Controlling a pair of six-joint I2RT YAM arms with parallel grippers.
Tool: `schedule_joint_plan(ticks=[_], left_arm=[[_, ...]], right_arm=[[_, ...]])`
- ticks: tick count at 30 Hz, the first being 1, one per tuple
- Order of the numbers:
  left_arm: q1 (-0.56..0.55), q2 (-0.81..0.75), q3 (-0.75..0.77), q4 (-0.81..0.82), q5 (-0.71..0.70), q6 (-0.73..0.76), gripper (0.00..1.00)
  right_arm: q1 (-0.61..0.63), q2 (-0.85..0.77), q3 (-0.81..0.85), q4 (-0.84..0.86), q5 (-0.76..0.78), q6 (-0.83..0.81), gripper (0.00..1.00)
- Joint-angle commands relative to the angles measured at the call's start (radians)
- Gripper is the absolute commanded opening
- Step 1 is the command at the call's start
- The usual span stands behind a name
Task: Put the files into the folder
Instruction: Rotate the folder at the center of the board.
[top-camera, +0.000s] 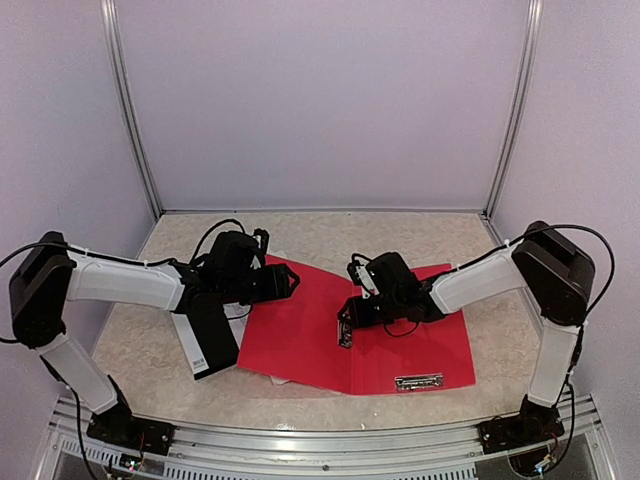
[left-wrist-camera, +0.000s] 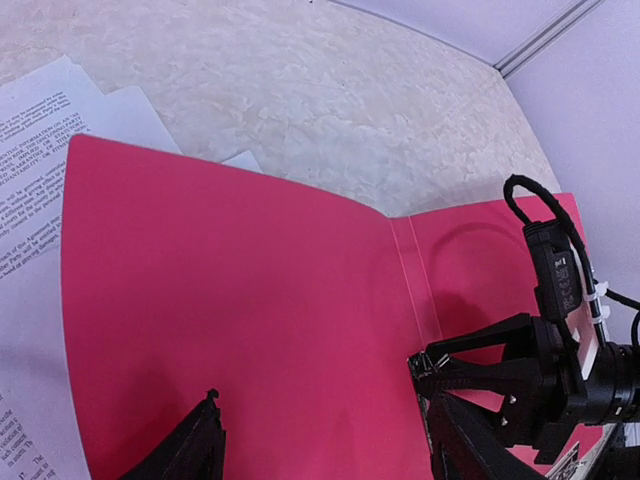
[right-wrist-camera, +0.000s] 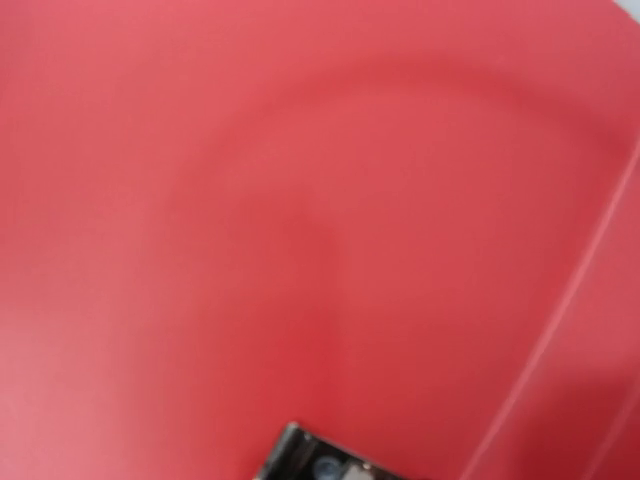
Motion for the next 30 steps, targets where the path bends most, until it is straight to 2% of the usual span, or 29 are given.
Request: schedule_joint_plan(ticks=[1,7,10,22,30], left_arm=[[-0.007,-0.063,-0.023,-0.01,-0.048,0.044,0.67],[-0.009,-0.107,-0.029,-0.04,-0.089,0.069,0.66],[-0.009,-0.133,-0.032,-0.057,-0.106,0.08,0.67],[0.019,-0.285,-0.028,-0.159,-0.176,0.119,0.67],[0.071,-0.412,-0.036,-0.255,-0.226,0.114,0.67]], right_arm=[[-0.017,-0.026,0.02,-0.106,0.06,-0.055,0.25],[-0.05,-0.067,0.051,-0.173,0.094,-0.103,0.07],[-0.066,-0.1,0.06,-0.219,0.094,-0.13,0.01],[-0.069,-0.159,0.211,-0.547,0.009,-0.444,0.0],[0.031,-0.125,0.35,-0.788,-0.042,-0.713,0.0]])
